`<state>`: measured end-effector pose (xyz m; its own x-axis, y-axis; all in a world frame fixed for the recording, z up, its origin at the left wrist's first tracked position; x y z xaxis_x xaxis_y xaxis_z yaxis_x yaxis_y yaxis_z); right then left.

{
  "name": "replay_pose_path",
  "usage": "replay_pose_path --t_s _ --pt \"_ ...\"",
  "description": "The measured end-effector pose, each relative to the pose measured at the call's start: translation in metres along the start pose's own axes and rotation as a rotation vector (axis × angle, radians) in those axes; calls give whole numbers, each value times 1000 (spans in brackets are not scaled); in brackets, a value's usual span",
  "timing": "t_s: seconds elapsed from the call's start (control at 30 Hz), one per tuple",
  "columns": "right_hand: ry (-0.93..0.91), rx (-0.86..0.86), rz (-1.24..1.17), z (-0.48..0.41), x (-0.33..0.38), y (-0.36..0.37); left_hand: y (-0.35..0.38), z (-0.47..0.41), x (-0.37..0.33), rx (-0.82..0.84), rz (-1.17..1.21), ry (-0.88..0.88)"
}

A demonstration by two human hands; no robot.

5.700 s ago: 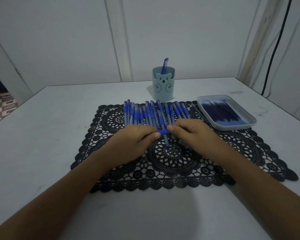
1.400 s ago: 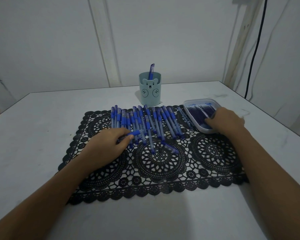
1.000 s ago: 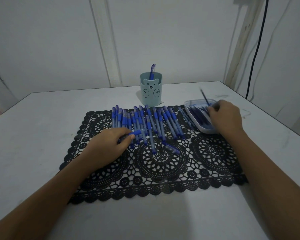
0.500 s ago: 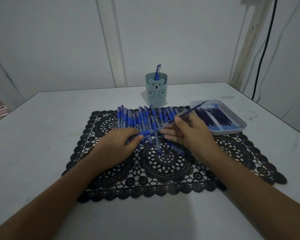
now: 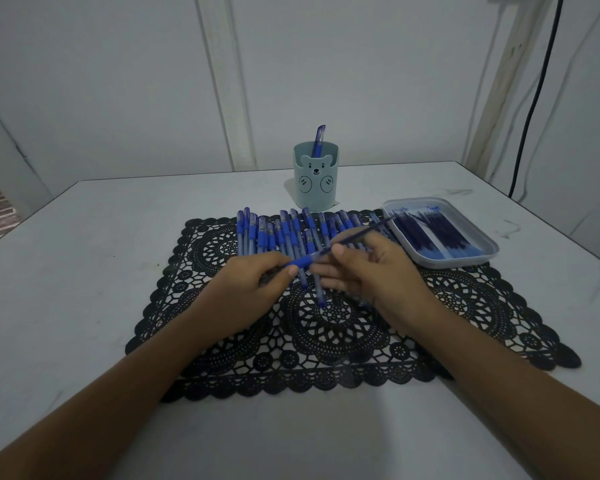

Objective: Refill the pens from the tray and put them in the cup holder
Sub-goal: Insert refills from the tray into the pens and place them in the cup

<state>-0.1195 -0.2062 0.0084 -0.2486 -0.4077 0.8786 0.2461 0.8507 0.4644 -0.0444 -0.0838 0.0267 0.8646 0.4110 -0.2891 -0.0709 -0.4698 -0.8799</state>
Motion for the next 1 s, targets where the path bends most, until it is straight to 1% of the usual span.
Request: replay_pose_path --t_s 0.07,0.13,0.17,0.33,0.43,0.5,0.6,0.67,0.73,0.8,0.83,0.9,1.0 --pt "-9 20 125 2 -1 3 0 0 -4 -3 11 8" --pt "-45 -15 247 2 3 1 1 0 -5 1 24 10" --pt "-61 -38 263 1 5 -1 1 0 -5 4 34 3" --pt "-143 -140 43 1 20 -13 2 0 3 8 89 -52" --pt "-188 -187 31 3 24 -16 3 0 4 15 68 -53" --pt "-168 -157 93 3 21 -14 4 1 2 21 59 -40" --pt "-73 -49 278 1 9 -5 4 0 1 14 50 -23" --pt "-43 -21 391 0 7 -3 3 0 2 6 50 -28" --pt "-60 -49 554 0 12 -6 3 0 4 5 48 -39" --pt "-138 -47 840 1 22 -6 3 0 5 7 47 -46" --pt "-168 -9 981 2 25 -3 3 0 5 8 48 -48" --pt "-170 111 1203 6 21 6 3 0 5 4 47 -49" --pt "-138 259 1414 10 8 15 2 1 5 -4 38 -55"
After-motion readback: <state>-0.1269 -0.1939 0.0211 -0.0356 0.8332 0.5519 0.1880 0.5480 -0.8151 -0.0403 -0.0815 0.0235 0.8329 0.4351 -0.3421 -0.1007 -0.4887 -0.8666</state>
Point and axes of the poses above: each hand's wrist, its own z-axis away from the middle knuckle, its own y-axis out of the palm, x = y × z, the point moved 8 cm from there along -z, towards the middle knuckle, and after that the axes turned 15 degrees about -z, right-handed, at the moved point
